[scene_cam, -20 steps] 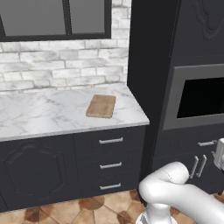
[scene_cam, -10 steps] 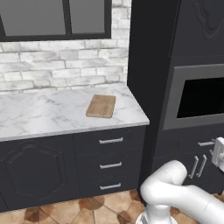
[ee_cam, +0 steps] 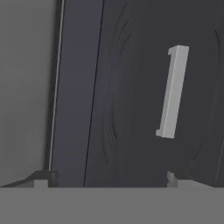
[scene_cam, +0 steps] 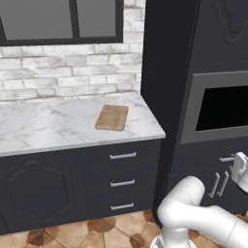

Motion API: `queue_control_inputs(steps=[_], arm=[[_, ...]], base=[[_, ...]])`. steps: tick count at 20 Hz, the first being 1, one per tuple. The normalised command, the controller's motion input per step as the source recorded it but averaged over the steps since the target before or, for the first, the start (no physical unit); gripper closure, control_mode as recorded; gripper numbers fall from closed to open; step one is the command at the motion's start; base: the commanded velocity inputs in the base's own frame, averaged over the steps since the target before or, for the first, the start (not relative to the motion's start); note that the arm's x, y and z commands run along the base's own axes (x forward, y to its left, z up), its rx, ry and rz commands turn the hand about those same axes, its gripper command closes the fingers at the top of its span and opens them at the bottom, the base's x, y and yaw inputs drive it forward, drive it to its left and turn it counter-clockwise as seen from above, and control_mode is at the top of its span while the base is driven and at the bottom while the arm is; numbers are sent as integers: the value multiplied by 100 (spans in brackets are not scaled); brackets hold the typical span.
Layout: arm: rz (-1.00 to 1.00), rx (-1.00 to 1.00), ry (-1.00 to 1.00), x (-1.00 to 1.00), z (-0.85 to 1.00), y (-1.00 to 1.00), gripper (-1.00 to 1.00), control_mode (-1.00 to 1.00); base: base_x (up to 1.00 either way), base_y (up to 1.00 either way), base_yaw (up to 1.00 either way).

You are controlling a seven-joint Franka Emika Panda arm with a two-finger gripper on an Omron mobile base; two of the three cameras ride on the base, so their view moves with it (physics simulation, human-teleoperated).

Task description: Open the drawer on the right and place the cutting tools on the cutting board.

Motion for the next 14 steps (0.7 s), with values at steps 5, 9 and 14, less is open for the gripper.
queue_control_inputs(steps=[5,9,14], arm=[[0,0,0,29,-26,-13,-100,-100],[0,0,0,31,-28,-15,-100,-100],[0,0,0,29,-27,-19,-100,-100]], base=[[0,0,0],[0,0,0],[0,0,0]])
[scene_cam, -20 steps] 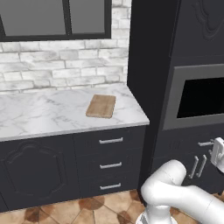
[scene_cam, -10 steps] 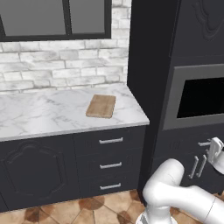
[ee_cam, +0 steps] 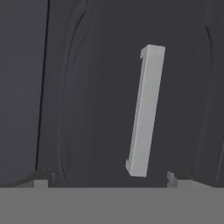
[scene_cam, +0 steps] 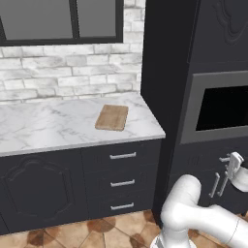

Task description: Open the drawer on the right and place the cutting tools on the cutting board.

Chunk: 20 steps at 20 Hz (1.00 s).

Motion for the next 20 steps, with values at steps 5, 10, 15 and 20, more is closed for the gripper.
queue_control_inputs(steps=[5,10,15,20], arm=[[0,0,0,28,-26,-21,-100,-100],[0,0,0,27,-25,-21,-100,-100],[0,0,0,16,-36,-22,-100,-100],[0,0,0,3,-49,-19,-100,-100]], base=[[0,0,0],[0,0,0],[0,0,0],[0,0,0]])
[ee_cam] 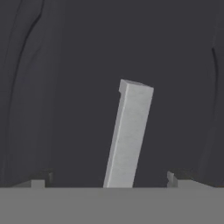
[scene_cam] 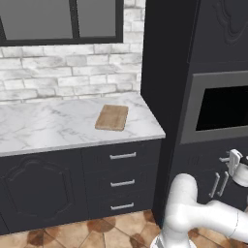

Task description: Open the drawer on the right and place the cutting tools on the cutting board.

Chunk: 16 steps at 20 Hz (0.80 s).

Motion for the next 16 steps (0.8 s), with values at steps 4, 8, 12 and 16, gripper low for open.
queue_control_inputs(steps=[4,8,12,16], arm=[[0,0,0,13,-28,-6,-100,-100],[0,0,0,21,-14,0,-100,-100],[0,0,-2,8,-2,0,100,-100],[0,0,-3,0,0,0,100,-100]], base=[[0,0,0],[0,0,0],[0,0,0],[0,0,0]])
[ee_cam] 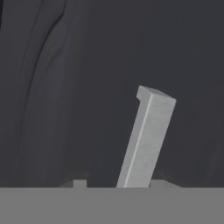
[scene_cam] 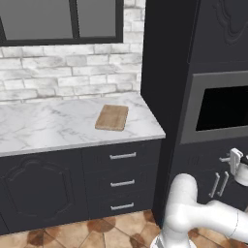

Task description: Open the drawer on the right and place the cutting tools on the cutting board.

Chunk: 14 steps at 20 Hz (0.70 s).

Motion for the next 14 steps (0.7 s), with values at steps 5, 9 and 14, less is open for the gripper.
queue_control_inputs(steps=[5,9,14], arm=[[0,0,-2,0,0,0,100,-100],[0,0,0,0,0,0,100,-100],[0,0,0,-2,0,0,100,-100]], base=[[0,0,0],[0,0,0],[0,0,0]])
